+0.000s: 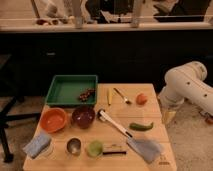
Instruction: Place fork in purple bowl
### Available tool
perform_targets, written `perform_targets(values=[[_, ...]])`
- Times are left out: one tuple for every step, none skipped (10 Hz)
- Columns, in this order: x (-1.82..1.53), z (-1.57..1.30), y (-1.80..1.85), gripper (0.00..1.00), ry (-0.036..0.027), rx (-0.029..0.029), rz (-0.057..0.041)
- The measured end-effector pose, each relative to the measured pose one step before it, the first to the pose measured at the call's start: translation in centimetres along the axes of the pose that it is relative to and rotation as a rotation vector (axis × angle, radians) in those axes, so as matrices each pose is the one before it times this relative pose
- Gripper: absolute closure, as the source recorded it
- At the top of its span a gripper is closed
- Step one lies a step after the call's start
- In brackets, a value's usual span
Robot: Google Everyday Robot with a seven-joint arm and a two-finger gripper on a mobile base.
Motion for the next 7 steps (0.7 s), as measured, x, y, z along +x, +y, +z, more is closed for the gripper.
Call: perform_targets(values=[[-1.099,0.173,-0.399,0.2,0.00039,-0.00495,0.01949],[-1.439,0.288,-0.605,0.2,0.00849,-0.00893,0.03015],[-0.72,0.311,-0.602,0.2,0.00922,-0.00865,0.04176],[-1.216,0.285,-0.825,0.2,0.00402,-0.00264,0.02943],[-0.926,0.321,-0.576,0.2,0.00475,0.00034,0.04727],[-0.902,0.571,-0.57,0.2,0.00763,0.00522,0.10247],[-0.636,0.675,-0.557,0.2,-0.00599,0.0035,0.06649]])
